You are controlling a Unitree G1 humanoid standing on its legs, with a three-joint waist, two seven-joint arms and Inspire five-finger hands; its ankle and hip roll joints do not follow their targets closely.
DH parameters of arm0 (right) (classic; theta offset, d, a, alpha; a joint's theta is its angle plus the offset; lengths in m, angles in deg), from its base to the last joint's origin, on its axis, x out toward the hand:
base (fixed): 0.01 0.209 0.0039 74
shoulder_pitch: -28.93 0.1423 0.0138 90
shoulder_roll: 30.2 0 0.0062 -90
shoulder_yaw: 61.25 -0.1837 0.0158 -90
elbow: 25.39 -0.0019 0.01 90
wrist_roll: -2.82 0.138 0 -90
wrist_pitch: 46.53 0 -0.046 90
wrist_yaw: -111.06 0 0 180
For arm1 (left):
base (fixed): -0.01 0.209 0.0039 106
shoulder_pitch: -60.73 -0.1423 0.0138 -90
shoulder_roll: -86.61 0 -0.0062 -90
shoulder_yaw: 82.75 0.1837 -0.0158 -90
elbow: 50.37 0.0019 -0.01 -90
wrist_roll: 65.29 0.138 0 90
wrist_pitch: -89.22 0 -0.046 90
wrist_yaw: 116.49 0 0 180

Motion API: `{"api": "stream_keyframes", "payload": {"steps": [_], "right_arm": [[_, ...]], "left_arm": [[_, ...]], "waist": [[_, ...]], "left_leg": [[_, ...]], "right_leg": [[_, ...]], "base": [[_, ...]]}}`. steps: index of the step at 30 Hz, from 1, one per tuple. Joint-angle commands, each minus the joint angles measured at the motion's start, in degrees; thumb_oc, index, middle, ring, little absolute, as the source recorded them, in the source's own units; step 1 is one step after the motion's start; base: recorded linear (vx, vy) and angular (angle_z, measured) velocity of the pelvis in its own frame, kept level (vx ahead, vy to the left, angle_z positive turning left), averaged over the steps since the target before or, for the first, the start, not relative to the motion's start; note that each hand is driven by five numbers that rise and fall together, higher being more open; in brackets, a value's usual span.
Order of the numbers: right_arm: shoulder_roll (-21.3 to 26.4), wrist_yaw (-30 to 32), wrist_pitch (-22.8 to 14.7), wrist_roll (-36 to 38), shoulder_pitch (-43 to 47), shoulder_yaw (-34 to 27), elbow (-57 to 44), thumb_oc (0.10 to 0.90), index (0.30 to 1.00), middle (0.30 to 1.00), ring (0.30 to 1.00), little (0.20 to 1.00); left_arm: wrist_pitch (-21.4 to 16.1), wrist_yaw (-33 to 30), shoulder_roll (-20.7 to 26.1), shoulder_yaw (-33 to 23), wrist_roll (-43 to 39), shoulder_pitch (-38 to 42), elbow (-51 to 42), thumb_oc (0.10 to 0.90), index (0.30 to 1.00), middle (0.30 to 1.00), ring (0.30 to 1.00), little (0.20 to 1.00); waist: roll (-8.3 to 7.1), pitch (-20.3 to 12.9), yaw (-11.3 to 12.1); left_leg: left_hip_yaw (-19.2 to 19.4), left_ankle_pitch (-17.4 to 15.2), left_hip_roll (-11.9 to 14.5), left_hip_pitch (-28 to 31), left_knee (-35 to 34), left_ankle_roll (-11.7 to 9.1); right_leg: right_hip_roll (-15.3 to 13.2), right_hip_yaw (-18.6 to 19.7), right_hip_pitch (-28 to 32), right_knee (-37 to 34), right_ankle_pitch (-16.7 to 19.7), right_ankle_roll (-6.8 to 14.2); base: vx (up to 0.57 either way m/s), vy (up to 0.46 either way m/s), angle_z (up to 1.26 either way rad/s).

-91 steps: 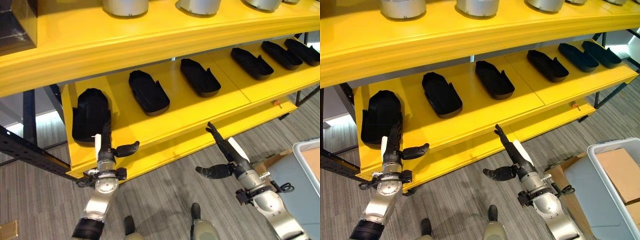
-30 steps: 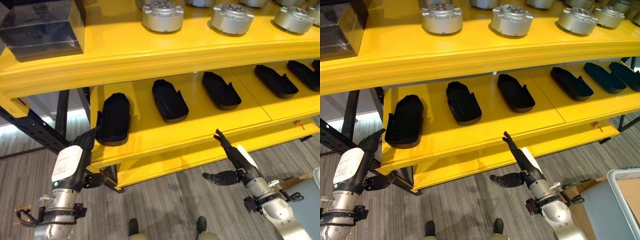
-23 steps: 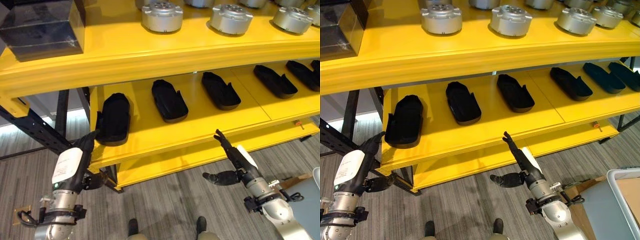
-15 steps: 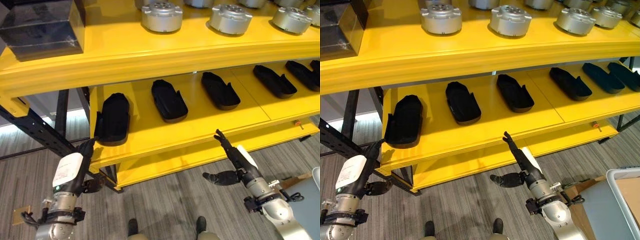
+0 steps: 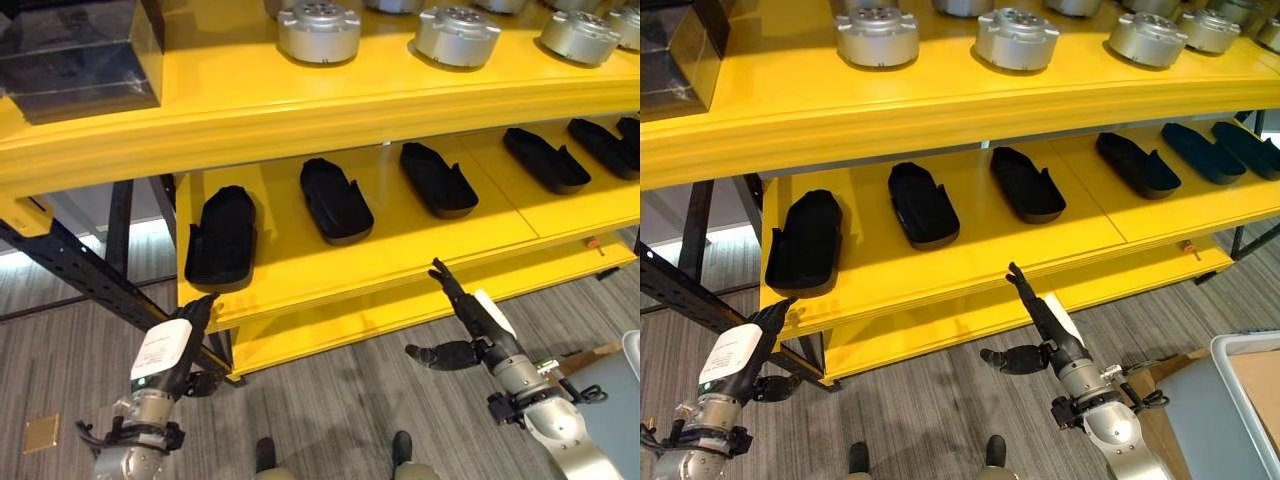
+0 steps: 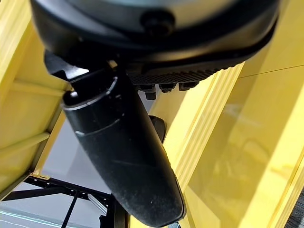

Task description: Move parts from the plastic box to the shelf.

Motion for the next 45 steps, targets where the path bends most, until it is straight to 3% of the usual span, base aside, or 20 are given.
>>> {"api": "stream_keyframes", "payload": {"steps": [1,27,45], "right_arm": [[0.87,2.61,-6.48,1.05,7.15,-2.3,-4.82,0.9,1.0,1.0,1.0,1.0],[0.61,4.21,-6.78,1.28,10.56,0.66,-4.11,0.9,1.0,1.0,1.0,1.0],[1.12,4.87,-7.19,1.75,10.87,1.72,-4.07,0.9,1.0,1.0,1.0,1.0]], "left_arm": [[-1.4,-3.05,4.21,-2.23,1.9,6.07,-0.64,0.9,1.0,1.0,1.0,1.0],[3.74,-7.11,1.23,5.45,3.01,21.35,16.57,0.9,1.0,1.0,1.0,1.0],[3.28,-7.72,0.67,10.36,3.98,26.55,17.11,0.9,1.0,1.0,1.0,1.0]], "waist": [[-2.12,0.27,-0.26],[-4.36,3.33,-1.22],[-5.03,4.18,-2.0]], "left_leg": [[0.93,-3.11,0.72,2.15,1.31,1.03],[1.72,-2.87,1.03,1.27,2.39,0.96],[2.14,-3.57,1.13,1.45,3.72,0.98]], "right_leg": [[-2.24,0.8,-2.28,9.92,-6.26,0.63],[-2.35,2.18,-5.0,12.02,-6.1,0.66],[-2.23,3.24,-5.59,12.99,-6.43,0.51]], "base": [[0.0,0.0,0.0],[0.0,0.002,-0.01],[0.0,0.004,-0.02]]}}
